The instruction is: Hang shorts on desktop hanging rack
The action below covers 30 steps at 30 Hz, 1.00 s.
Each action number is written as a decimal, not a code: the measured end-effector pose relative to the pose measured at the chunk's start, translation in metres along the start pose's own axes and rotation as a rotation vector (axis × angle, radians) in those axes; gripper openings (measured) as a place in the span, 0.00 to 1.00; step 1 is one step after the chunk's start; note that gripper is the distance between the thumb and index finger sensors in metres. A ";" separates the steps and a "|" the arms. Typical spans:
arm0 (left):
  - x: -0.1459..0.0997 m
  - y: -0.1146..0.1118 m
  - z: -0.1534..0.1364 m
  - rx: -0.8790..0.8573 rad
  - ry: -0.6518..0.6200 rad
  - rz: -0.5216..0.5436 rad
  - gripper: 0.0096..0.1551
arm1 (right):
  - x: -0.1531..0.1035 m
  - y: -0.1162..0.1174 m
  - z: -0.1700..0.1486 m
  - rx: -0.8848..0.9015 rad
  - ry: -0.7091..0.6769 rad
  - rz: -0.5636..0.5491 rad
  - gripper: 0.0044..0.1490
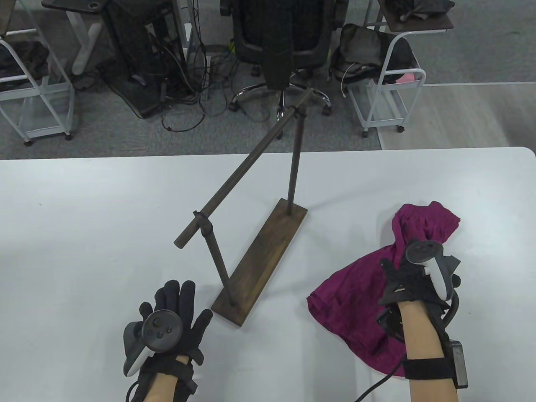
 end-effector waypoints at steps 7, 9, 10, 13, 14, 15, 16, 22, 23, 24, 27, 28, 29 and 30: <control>0.000 0.000 0.000 -0.005 0.006 -0.006 0.48 | 0.023 -0.018 0.002 0.012 0.062 0.011 0.52; 0.000 -0.001 0.000 -0.006 0.002 -0.007 0.48 | 0.030 -0.018 0.003 0.001 0.084 0.020 0.52; 0.000 -0.001 0.000 -0.007 0.001 -0.007 0.48 | 0.032 -0.018 0.003 -0.004 0.097 0.028 0.52; 0.000 -0.001 0.000 -0.008 0.000 -0.004 0.48 | 0.042 -0.016 0.006 -0.009 0.121 0.041 0.52; 0.000 -0.001 0.000 -0.007 0.002 -0.003 0.48 | 0.044 -0.016 0.007 -0.007 0.124 0.045 0.52; 0.000 -0.001 0.000 -0.005 0.005 -0.003 0.48 | 0.047 -0.015 0.008 0.002 0.132 0.049 0.52; 0.000 -0.001 -0.001 -0.005 0.008 -0.003 0.48 | 0.049 -0.013 0.009 0.013 0.133 0.058 0.52; 0.000 -0.001 0.000 0.009 0.017 -0.004 0.48 | 0.062 -0.003 0.016 0.061 0.139 0.059 0.53; -0.001 -0.002 0.000 0.016 0.019 -0.004 0.48 | 0.064 -0.002 0.017 0.055 0.133 0.048 0.52; -0.001 -0.002 0.000 0.024 0.020 -0.006 0.48 | 0.065 0.000 0.017 0.051 0.138 0.041 0.52; -0.001 -0.003 0.000 0.040 0.023 -0.007 0.48 | 0.068 0.007 0.020 0.050 0.135 0.033 0.52; -0.001 -0.003 0.000 0.042 0.024 -0.008 0.48 | 0.069 0.009 0.021 0.044 0.135 0.025 0.52; 0.000 -0.003 0.000 0.044 0.025 -0.008 0.48 | 0.070 0.011 0.021 0.037 0.135 0.021 0.52; 0.000 -0.003 0.000 0.044 0.025 -0.008 0.48 | 0.071 0.013 0.022 0.029 0.138 0.022 0.52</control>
Point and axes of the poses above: the tracker on the back of each hand, its own z axis roughly to the thumb side, its own x axis roughly from the wrist to the fingertips, y = z × x, the point moved 1 cm from there along x, roughly from the wrist to the fingertips, and after that the axes turned 2 degrees about x, right-handed, at the moved point
